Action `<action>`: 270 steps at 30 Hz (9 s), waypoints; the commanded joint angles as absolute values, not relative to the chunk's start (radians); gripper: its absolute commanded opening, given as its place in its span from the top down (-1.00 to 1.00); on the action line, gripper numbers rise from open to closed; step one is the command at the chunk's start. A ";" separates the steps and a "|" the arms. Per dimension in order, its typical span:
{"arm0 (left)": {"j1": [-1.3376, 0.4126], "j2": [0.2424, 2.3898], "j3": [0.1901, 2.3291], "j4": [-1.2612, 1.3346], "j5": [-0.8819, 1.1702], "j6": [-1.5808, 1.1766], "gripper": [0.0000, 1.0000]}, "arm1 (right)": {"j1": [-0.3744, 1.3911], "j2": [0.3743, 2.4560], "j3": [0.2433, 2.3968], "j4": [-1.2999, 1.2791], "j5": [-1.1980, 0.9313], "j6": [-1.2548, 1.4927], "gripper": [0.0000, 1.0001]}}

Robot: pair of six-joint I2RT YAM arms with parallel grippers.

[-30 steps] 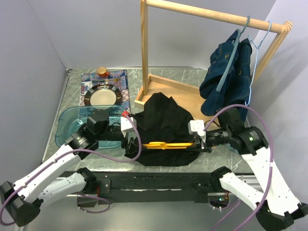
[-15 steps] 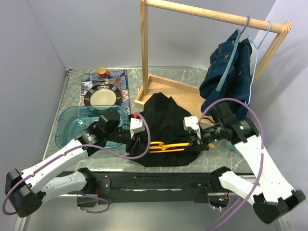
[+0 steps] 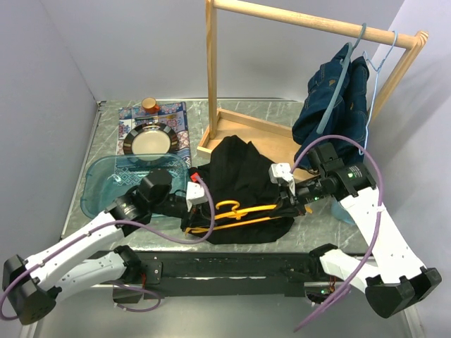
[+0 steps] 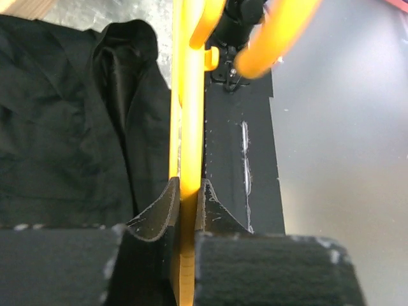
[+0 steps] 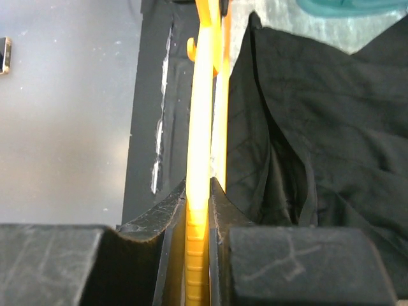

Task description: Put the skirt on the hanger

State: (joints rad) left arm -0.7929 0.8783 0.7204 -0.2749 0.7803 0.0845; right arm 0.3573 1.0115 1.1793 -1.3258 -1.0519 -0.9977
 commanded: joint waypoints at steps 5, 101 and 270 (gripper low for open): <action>-0.810 0.916 0.861 -0.359 0.675 0.101 0.98 | 0.397 1.065 1.278 -1.440 -1.020 -1.052 -0.13; -0.939 1.172 1.071 -0.704 -0.184 -0.629 0.99 | 0.368 0.891 1.249 -1.443 -0.796 -0.894 1.00; -0.716 0.483 0.782 -0.170 0.261 -0.494 0.98 | 0.520 1.009 0.744 -0.262 -0.321 0.121 0.18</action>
